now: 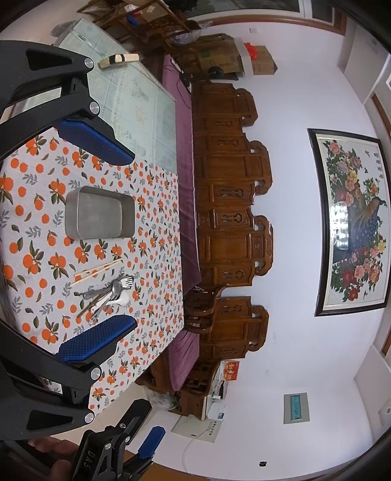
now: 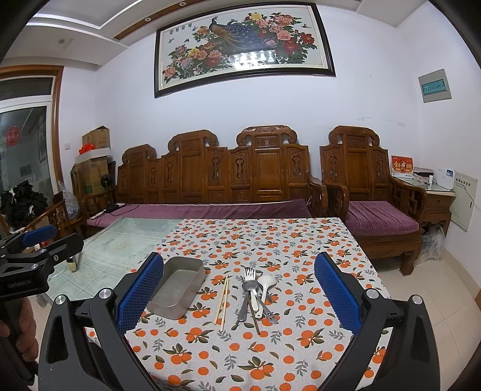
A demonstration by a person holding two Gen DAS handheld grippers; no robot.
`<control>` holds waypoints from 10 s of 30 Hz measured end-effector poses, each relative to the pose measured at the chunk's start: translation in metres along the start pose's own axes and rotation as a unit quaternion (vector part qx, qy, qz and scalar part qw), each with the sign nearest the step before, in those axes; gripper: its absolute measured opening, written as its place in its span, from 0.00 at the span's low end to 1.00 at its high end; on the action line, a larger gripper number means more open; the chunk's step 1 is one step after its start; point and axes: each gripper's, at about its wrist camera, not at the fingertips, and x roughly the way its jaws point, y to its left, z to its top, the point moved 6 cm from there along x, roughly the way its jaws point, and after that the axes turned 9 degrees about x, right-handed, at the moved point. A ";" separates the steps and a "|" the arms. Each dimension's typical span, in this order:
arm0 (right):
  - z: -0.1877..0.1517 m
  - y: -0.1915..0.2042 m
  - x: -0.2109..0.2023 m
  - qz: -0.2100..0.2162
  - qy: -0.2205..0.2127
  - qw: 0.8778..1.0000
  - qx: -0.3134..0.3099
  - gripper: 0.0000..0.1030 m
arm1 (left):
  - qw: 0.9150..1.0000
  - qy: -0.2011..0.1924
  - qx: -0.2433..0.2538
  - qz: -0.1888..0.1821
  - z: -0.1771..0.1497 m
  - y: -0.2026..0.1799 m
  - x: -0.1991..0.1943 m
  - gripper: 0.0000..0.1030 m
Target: Organize utensils
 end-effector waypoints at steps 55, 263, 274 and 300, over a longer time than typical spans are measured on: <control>0.003 0.005 0.001 -0.001 0.001 1.000 0.001 0.98 | 1.000 0.003 0.000 -0.001 0.000 -0.002 -0.002 0.94; -0.167 0.148 0.376 0.112 0.351 0.929 -0.027 0.03 | 0.975 0.205 -0.080 -0.040 -0.128 0.123 0.246 0.07; -0.145 0.143 0.363 0.129 0.332 0.934 -0.038 0.06 | 0.978 0.194 -0.058 -0.046 -0.123 0.107 0.237 0.14; -0.114 -0.067 0.308 0.028 0.263 0.964 -0.018 0.16 | 0.981 0.160 0.018 -0.106 -0.102 -0.007 0.232 0.85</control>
